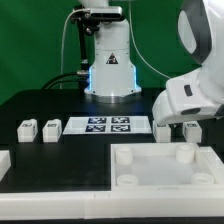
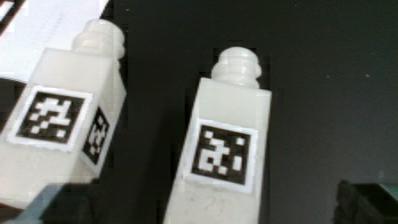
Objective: Assemble one leg
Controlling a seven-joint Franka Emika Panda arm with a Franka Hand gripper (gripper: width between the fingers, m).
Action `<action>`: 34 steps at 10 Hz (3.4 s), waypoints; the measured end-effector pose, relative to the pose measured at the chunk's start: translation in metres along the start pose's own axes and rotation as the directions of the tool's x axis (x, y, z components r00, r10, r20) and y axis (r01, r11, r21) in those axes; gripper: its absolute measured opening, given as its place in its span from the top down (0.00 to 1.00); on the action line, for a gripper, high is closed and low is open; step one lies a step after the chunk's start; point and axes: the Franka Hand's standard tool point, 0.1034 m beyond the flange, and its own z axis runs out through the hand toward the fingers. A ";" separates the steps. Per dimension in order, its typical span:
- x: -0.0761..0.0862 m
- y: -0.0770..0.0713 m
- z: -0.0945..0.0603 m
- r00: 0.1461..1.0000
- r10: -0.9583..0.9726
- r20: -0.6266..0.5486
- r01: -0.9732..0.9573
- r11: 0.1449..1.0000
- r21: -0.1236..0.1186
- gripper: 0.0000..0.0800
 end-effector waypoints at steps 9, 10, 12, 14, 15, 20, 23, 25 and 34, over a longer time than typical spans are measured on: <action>0.003 -0.011 0.039 0.996 0.081 0.046 -0.080 0.997 -0.019 0.19; 0.003 -0.011 0.039 0.996 0.081 0.046 -0.080 0.997 -0.019 0.31; 0.003 -0.011 0.039 0.996 0.081 0.046 -0.080 0.997 -0.019 0.54; 0.003 -0.011 0.039 0.996 0.081 0.047 -0.080 0.997 -0.019 0.64; 0.003 -0.011 0.039 0.996 0.081 0.047 -0.080 0.997 -0.019 0.64; -0.001 -0.002 0.006 0.999 -0.005 0.037 0.005 1.000 -0.023 0.64; -0.014 0.024 -0.065 0.997 -0.072 -0.042 0.072 0.997 -0.002 0.64; -0.019 0.047 -0.105 0.960 -0.104 -0.259 0.106 0.994 -0.007 0.64; 0.019 0.087 -0.213 0.366 -0.118 -0.923 0.060 0.993 -0.103 0.64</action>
Offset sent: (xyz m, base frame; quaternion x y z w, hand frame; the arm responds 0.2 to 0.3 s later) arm -0.0116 0.0040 -0.0160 -0.0051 -0.0117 0.0534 0.9985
